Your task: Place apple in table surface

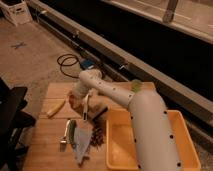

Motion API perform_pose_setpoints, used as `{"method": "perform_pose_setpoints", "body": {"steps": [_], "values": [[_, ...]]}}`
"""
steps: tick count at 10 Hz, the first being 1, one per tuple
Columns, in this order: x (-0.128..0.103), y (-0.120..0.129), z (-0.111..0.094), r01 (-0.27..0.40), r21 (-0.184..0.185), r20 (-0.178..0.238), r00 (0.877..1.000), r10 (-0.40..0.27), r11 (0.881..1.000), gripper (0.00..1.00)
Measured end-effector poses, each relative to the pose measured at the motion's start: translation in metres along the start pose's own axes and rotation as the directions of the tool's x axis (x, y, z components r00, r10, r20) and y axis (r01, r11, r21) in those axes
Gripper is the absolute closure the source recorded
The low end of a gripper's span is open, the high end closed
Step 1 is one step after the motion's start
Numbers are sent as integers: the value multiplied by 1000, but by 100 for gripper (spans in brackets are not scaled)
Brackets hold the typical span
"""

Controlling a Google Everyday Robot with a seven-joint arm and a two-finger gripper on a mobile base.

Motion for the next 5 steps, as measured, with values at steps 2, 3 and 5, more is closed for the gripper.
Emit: {"method": "perform_pose_setpoints", "body": {"steps": [2,3,5], "values": [[0,0,0,1,-1,0,1000,-1,1000,98],[-1,1,-3,14,8,-10,1000,-14,1000,100],[-14,0,-23,43,53,-12,999,-42,998,100]]}}
